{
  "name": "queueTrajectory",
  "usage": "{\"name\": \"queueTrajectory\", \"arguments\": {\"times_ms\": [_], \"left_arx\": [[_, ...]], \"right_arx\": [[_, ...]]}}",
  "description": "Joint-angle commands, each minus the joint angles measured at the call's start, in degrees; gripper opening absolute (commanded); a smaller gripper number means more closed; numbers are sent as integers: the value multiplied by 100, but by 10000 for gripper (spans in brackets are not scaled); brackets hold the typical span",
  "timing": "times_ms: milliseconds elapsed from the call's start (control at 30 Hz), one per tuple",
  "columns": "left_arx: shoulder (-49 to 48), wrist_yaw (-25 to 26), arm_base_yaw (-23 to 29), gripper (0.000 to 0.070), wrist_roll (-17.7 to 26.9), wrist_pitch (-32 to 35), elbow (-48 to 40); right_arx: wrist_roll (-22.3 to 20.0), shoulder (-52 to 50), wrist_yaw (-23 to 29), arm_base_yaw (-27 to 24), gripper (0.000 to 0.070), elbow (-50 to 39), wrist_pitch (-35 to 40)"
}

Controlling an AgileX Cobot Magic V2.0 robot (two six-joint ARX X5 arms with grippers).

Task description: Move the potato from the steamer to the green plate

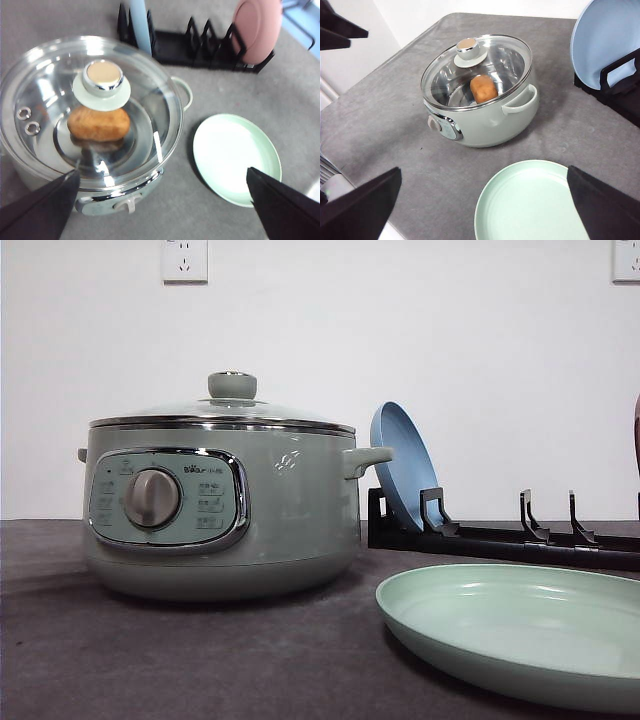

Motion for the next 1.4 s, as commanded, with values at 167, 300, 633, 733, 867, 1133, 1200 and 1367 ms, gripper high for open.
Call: {"name": "queueTrajectory", "arguments": {"times_ms": [167,300,633,733,867,1133,1200,1367], "left_arx": [[1295,-593,-169,700,84,-733,1279],[2096,-970,-289,700,84,-1176,2010],[3595,-1651,-581,700,180,-1087,3076],[3798,-1653,-639,700,193,-836,3081],[3963,-1708,-712,700,243,-552,3081],[4117,-1822,-742,700,281,-461,3080],[4162,-1821,-744,700,293,-462,3079],[4270,-1823,-742,699,306,-443,3079]], "right_arx": [[106,11,-13,13,700,92,20],[153,11,-11,11,700,92,24],[153,11,25,12,700,91,23],[153,11,33,11,700,90,24],[153,11,33,11,700,90,24],[155,11,33,11,700,90,21],[155,11,33,11,700,90,22],[155,11,33,11,700,90,20]]}}
